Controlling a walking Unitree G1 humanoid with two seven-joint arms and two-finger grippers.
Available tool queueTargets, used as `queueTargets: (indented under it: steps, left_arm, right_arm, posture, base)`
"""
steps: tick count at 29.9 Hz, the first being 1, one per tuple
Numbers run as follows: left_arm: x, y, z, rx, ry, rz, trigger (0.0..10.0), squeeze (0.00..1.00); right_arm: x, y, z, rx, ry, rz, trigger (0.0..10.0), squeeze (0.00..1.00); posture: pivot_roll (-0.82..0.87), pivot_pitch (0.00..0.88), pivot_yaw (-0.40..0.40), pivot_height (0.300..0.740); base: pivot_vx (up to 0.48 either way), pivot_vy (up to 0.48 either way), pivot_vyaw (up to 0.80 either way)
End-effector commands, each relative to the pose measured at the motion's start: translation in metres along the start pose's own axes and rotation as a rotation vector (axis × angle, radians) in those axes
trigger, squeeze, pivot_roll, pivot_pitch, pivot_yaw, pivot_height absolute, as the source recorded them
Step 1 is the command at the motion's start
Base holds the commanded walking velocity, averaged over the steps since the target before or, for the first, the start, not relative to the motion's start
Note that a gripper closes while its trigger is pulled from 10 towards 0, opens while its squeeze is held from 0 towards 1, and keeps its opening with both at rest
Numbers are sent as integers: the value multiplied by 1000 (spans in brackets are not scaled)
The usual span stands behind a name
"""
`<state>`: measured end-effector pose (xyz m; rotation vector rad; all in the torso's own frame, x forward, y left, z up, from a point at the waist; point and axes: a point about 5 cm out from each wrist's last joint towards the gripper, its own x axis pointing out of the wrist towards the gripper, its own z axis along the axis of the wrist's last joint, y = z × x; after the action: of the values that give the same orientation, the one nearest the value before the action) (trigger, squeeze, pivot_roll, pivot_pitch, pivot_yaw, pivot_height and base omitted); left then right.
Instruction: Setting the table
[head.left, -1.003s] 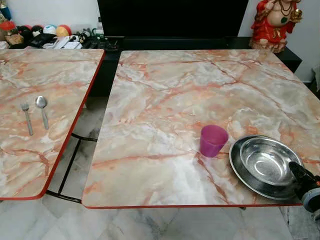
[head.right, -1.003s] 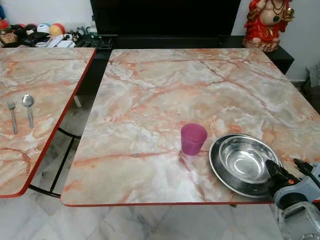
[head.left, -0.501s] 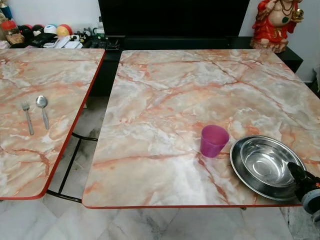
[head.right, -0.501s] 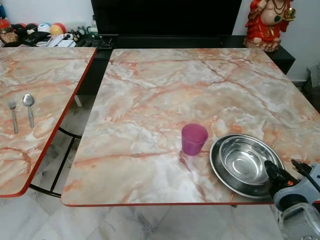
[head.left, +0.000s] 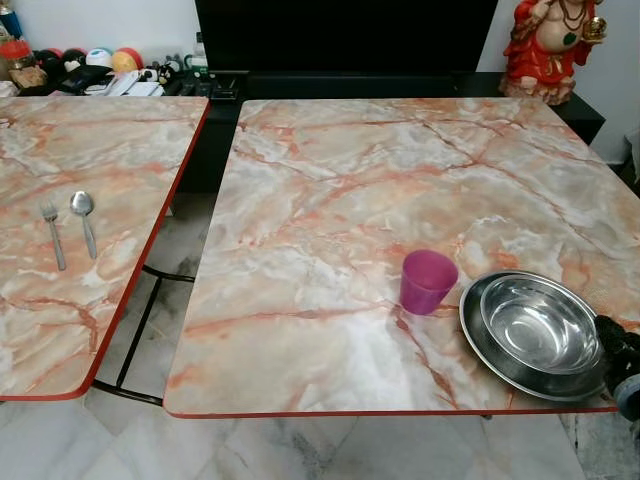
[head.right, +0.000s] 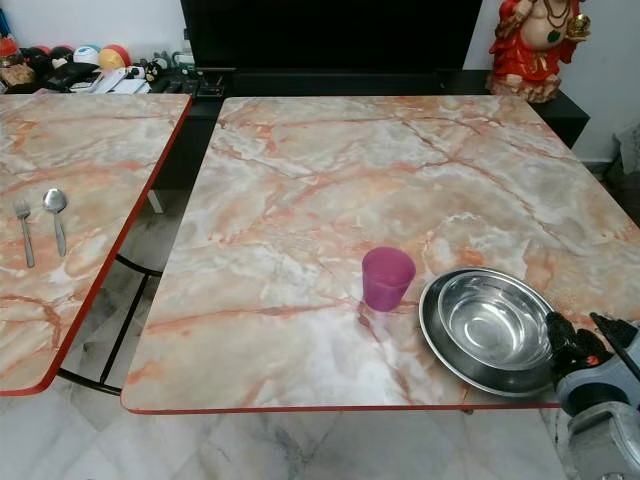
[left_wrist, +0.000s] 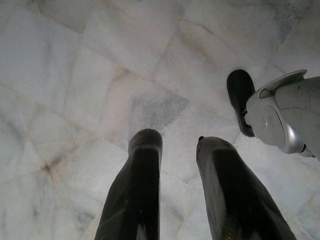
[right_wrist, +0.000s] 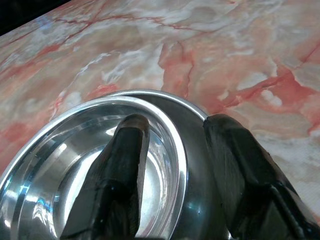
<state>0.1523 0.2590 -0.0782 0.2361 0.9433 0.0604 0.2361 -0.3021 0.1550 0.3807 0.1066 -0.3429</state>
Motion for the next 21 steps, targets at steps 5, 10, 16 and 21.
queueTargets:
  steps: [5,10,16,21]
  left_arm:
    - [-2,-2,-10,7,38,-4,10000,0]
    - [-2,-2,-10,7,38,-4,10000,0]
    - [-2,-2,-10,7,38,-4,10000,0]
    - [-2,-2,-10,7,38,-4,10000,0]
  right_arm:
    - [-2,0,3,-6,-17,-7,10000,0]
    - [-2,0,3,-6,-17,-7,10000,0]
    - [-2,0,3,-6,-17,-7,10000,0]
    - [-2,0,3,-6,-17,-7,10000,0]
  posture:
    - [-103,154,3,740]
    - [-103,154,3,740]
    - [-103,154,3,740]
    - [-103,154,3,740]
  base:
    - [0,0,0]
    - [0,0,0]
    - [0,0,0]
    - [0,0,0]
